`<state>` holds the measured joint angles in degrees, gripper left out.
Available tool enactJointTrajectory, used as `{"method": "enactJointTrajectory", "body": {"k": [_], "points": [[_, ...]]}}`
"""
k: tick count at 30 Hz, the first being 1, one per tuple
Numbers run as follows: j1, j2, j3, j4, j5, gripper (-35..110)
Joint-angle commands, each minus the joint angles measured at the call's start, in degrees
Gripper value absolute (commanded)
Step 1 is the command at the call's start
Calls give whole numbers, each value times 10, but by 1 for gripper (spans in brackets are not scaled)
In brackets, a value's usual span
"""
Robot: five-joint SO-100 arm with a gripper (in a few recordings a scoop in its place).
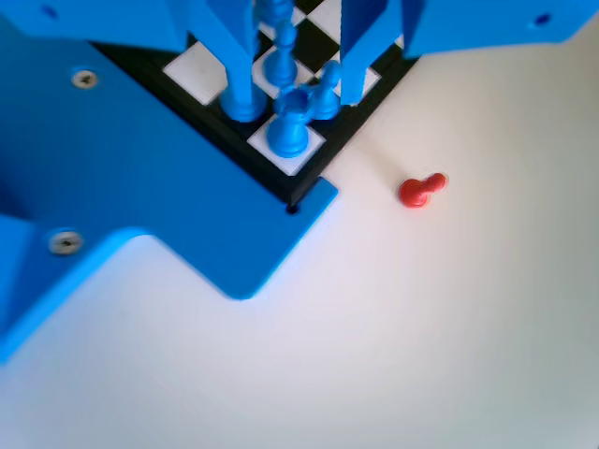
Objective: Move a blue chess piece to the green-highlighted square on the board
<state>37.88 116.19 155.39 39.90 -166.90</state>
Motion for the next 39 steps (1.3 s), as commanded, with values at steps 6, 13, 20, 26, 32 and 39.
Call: {"method": "enactJointTrajectory", "body": {"k": [6, 13, 20, 26, 32, 39], "points": [[4, -6, 10, -34, -579, 14], [1, -21, 17, -60, -572, 14], [3, -35, 33, -94, -570, 14], [5, -38, 40, -106, -572, 14], [8, -53, 42, -124, -574, 14], [15, -71, 40, -139, -578, 13]]}}
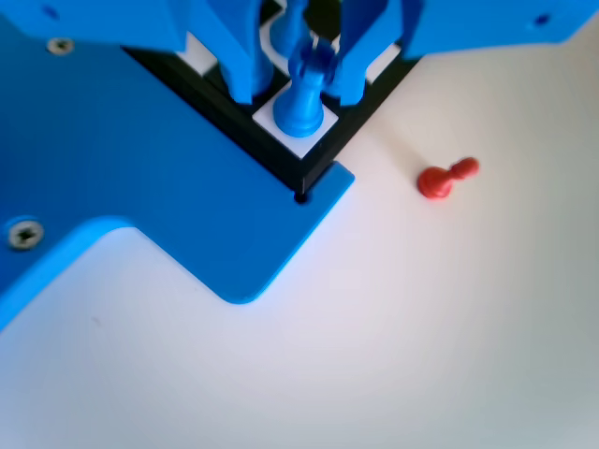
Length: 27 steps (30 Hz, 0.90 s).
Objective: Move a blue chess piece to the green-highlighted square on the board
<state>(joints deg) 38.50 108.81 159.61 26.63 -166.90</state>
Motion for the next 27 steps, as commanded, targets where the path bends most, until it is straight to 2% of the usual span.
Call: {"method": "enactJointTrajectory", "body": {"k": [1, 13, 27], "points": [[9, 2, -4, -6, -578, 13], [9, -15, -18, -7, -574, 12], [11, -19, -22, -7, -567, 1]]}}
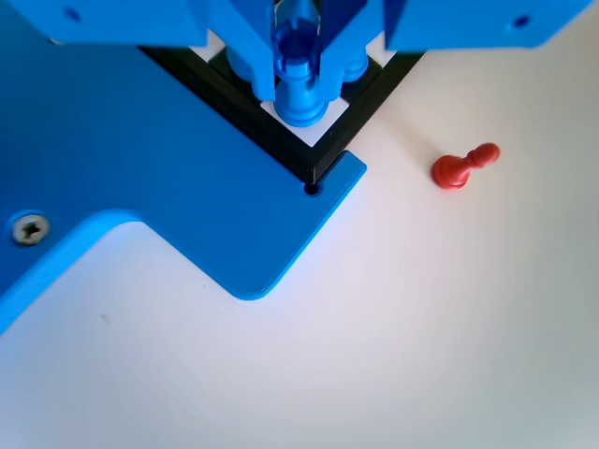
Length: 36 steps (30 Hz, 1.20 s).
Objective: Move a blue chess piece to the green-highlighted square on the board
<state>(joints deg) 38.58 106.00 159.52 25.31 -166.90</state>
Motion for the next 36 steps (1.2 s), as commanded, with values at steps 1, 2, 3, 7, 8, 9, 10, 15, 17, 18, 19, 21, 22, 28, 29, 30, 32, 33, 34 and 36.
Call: {"method": "enactJointTrajectory", "body": {"k": [1, 2, 3, 7, 8, 9, 10, 15, 17, 18, 19, 21, 22, 28, 29, 30, 32, 33, 34, 36], "points": [[11, 9, -21, 6, -568, 1], [11, 9, -21, 6, -569, 1], [12, 9, -22, 8, -570, 1], [24, 11, -49, 60, -590, 1], [28, 12, -58, 77, -598, 1], [33, 14, -66, 93, -605, 1], [38, 17, -72, 106, -612, 1], [52, 36, -116, 188, -626, 1], [57, 48, -139, 234, -628, 1], [60, 55, -154, 260, -628, 1], [62, 62, -171, 290, -628, 1], [62, 71, -211, 354, -622, 1], [62, 76, -230, 388, -614, 1], [34, 91, -334, 544, -533, 1], [26, 93, -345, 562, -517, 1], [18, 97, -355, 581, -496, 1], [1, 106, -368, 609, -454, 1], [-8, 111, -374, 622, -431, 1], [-18, 117, -376, 632, -403, 1], [-40, 128, -375, 640, -350, 1]]}}
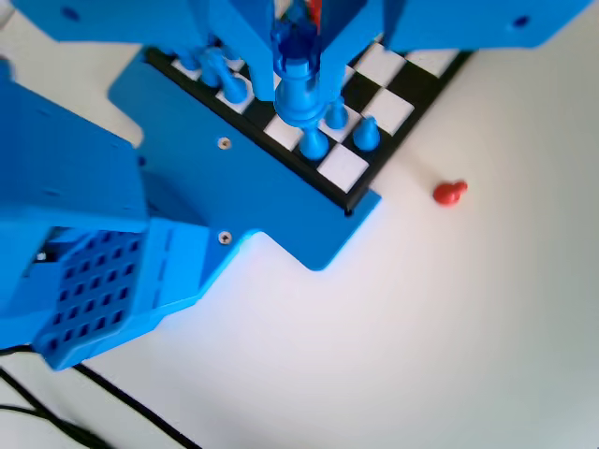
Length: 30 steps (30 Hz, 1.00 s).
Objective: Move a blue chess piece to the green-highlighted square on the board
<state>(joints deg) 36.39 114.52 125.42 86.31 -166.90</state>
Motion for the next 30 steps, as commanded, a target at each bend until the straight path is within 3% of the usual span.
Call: {"method": "enactJointTrajectory", "body": {"k": [1, 8, 12, 18, 30], "points": [[-31, 47, -32, 32, -320, 1], [-114, 76, 17, 0, -156, 1], [-170, 90, 69, -40, -142, 1], [-222, 114, 181, -147, -254, 1], [-196, 135, 307, -308, -485, 1]]}}
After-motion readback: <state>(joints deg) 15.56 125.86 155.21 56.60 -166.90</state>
